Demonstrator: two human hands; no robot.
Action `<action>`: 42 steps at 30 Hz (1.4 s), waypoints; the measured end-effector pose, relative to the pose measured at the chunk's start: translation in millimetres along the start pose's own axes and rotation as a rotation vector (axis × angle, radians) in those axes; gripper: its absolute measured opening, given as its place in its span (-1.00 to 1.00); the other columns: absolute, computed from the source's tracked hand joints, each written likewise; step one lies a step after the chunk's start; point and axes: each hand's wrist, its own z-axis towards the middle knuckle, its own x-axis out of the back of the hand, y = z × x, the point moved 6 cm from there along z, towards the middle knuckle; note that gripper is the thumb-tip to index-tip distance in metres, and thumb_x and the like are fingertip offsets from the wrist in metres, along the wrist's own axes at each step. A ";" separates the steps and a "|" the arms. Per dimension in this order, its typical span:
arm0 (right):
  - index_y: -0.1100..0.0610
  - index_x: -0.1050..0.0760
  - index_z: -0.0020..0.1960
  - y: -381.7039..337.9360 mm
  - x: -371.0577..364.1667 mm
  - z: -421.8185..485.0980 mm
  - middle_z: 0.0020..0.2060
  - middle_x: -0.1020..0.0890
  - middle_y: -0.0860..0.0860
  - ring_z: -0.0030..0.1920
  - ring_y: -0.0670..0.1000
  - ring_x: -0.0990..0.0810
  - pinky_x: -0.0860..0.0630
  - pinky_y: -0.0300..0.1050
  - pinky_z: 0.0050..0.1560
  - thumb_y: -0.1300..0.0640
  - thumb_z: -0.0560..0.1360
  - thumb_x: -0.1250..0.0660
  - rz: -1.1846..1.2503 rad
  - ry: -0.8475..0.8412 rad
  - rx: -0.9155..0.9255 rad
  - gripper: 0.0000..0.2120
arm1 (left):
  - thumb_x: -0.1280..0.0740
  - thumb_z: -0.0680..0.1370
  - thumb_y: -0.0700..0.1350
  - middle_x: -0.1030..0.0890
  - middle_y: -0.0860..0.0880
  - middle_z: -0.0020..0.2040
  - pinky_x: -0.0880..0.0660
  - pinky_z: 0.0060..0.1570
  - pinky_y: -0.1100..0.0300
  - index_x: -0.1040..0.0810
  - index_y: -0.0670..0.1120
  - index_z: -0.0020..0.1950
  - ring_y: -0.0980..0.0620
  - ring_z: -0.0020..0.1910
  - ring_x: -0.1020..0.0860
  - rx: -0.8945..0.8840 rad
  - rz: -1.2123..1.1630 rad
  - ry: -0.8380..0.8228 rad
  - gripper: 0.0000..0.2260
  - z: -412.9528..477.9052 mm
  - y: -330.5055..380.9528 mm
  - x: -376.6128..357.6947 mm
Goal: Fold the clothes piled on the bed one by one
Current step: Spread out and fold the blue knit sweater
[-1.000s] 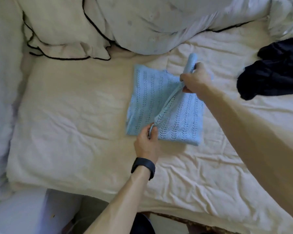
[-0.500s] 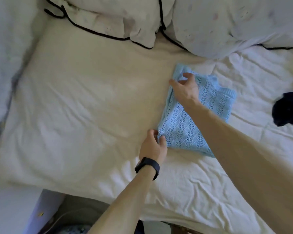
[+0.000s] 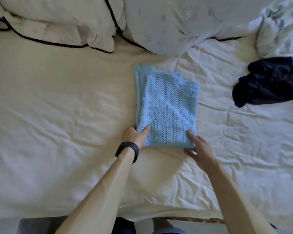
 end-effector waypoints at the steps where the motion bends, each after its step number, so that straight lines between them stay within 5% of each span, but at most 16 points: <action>1: 0.11 -0.61 0.09 0.1 2.4 2.4 -0.05 -0.72 0.01 -0.13 -0.10 -0.71 -0.65 -0.14 -0.18 -0.02 0.52 -0.49 0.001 -0.029 0.039 -0.75 | -0.42 0.48 0.25 -0.66 -0.01 -0.03 -0.49 -0.10 0.15 -0.57 0.00 0.02 -0.01 -0.13 -0.61 0.001 -0.024 0.009 -0.66 2.4 -0.4 -0.6; 6: 0.14 -0.54 0.01 2.3 27.1 -2.2 -0.15 -0.63 0.05 -0.34 -0.18 -0.65 -0.56 -0.25 -0.38 0.07 0.52 -0.51 -0.048 0.124 0.268 -0.79 | -0.52 0.36 0.22 -0.68 0.01 0.03 -0.54 0.18 0.02 -0.63 -0.04 0.08 -0.03 0.06 -0.63 -0.015 -0.300 -0.008 -0.56 -4.1 -17.6 3.7; 9: 0.23 -0.55 0.10 45.9 27.0 -15.2 -0.12 -0.62 0.08 -0.29 -0.06 -0.61 -0.53 -0.17 -0.33 -0.01 0.55 -0.46 -0.048 0.046 0.101 -0.68 | -0.49 0.46 0.21 -0.66 0.10 -0.05 -0.56 0.02 0.10 -0.58 0.05 -0.06 0.02 -0.01 -0.64 -0.046 -0.167 0.020 -0.73 -24.1 -41.2 6.9; 12: 0.28 -0.54 0.13 75.6 30.2 -31.3 -0.16 -0.63 0.12 -0.30 -0.02 -0.63 -0.52 -0.14 -0.34 -0.10 0.54 -0.46 -0.021 -0.015 0.069 -0.56 | -0.44 0.52 0.18 -0.64 0.03 -0.02 -0.66 -0.14 0.00 -0.58 -0.03 0.09 -0.01 -0.19 -0.65 -0.012 -0.159 0.055 -0.68 -48.2 -62.9 8.0; 16: 0.15 -0.51 0.13 100.1 47.7 -56.1 0.01 -0.64 0.12 -0.25 -0.11 -0.70 -0.59 -0.25 -0.32 -0.02 0.54 -0.48 0.110 0.016 0.162 -0.69 | -0.41 0.56 0.13 -0.63 -0.05 0.14 -0.66 -0.03 -0.05 -0.54 -0.07 0.21 -0.02 -0.01 -0.64 -0.020 -0.097 0.067 -0.65 -81.4 -84.6 8.4; 21: 0.09 -0.42 0.14 158.7 66.8 -91.5 0.02 -0.60 0.09 -0.20 -0.01 -0.63 -0.56 -0.23 -0.32 0.03 0.59 -0.40 0.174 -0.006 0.068 -0.77 | -0.39 0.60 -0.03 -0.59 0.01 0.11 -0.57 -0.36 0.24 -0.43 0.02 0.18 0.03 -0.09 -0.63 -0.046 -0.213 0.069 -0.79 -140.2 -118.0 8.4; 25: 0.03 -0.43 0.11 193.4 90.8 -122.1 -0.20 -0.61 0.03 -0.39 -0.12 -0.56 -0.50 -0.18 -0.37 -0.12 0.58 -0.40 0.064 0.092 0.148 -0.73 | -0.32 0.63 0.02 -0.62 -0.09 0.11 -0.56 -0.23 0.10 -0.38 0.04 0.25 -0.04 -0.15 -0.63 -0.113 -0.021 0.164 -0.77 -181.8 -150.2 7.8; 29: -0.13 -0.42 0.03 221.3 107.6 -151.2 -0.06 -0.63 0.00 -0.12 -0.01 -0.61 -0.47 -0.08 -0.16 -0.22 0.55 -0.38 -0.077 0.168 0.197 -0.77 | -0.29 0.65 0.02 -0.61 -0.08 0.10 -0.44 -0.44 0.33 -0.41 0.01 0.25 0.21 -0.45 -0.59 -0.097 0.018 0.214 -0.79 -214.9 -179.8 -1.6; 32: -0.27 -0.42 0.07 237.9 115.2 -169.2 -0.22 -0.68 0.07 -0.25 0.07 -0.66 -0.61 -0.01 -0.15 -0.20 0.57 -0.37 -0.069 0.145 0.186 -0.85 | -0.30 0.65 -0.04 -0.61 -0.10 0.10 -0.45 -0.47 0.33 -0.43 0.10 0.31 0.07 -0.39 -0.55 -0.085 -0.116 0.164 -0.76 -236.0 -191.6 -7.3; 34: -0.38 -0.42 0.09 238.4 119.8 -178.1 -0.36 -0.68 0.03 -0.42 0.00 -0.63 -0.58 -0.19 -0.33 -0.15 0.58 -0.34 -0.094 0.088 0.211 -0.84 | -0.27 0.67 -0.12 -0.62 -0.01 0.05 -0.48 -0.46 0.28 -0.43 0.22 0.32 0.07 -0.41 -0.50 -0.113 -0.205 0.129 -0.70 -250.8 -188.6 -6.5; 37: -0.30 -0.51 0.12 223.1 129.0 -178.5 -0.47 -0.57 0.01 -0.52 0.00 -0.56 -0.50 -0.23 -0.45 -0.11 0.58 -0.32 -0.114 0.011 0.237 -0.86 | -0.24 0.67 -0.19 -0.65 0.06 0.04 -0.51 -0.39 0.23 -0.55 0.35 0.18 0.08 -0.39 -0.51 -0.155 -0.244 0.025 -0.62 -264.8 -171.4 1.0; 40: -0.18 -0.60 0.09 188.8 133.0 -158.7 -0.28 -0.60 -0.02 -0.48 0.02 -0.55 -0.52 -0.11 -0.40 -0.09 0.62 -0.31 -0.011 -0.102 0.217 -0.89 | -0.36 0.58 -0.14 -0.64 -0.13 0.15 -0.49 -0.30 0.25 -0.65 0.18 0.11 0.03 -0.33 -0.57 -0.149 -0.198 -0.198 -0.77 -259.8 -132.1 4.5; 42: -0.11 -0.61 0.17 163.4 125.8 -140.6 -0.07 -0.64 0.01 -0.39 0.04 -0.59 -0.57 -0.10 -0.32 -0.01 0.60 -0.39 0.118 -0.294 0.168 -0.84 | -0.45 0.46 -0.12 -0.70 -0.05 0.10 -0.43 -0.28 0.30 -0.58 0.06 0.21 0.11 -0.22 -0.62 -0.185 -0.066 -0.332 -0.67 -242.7 -98.1 1.8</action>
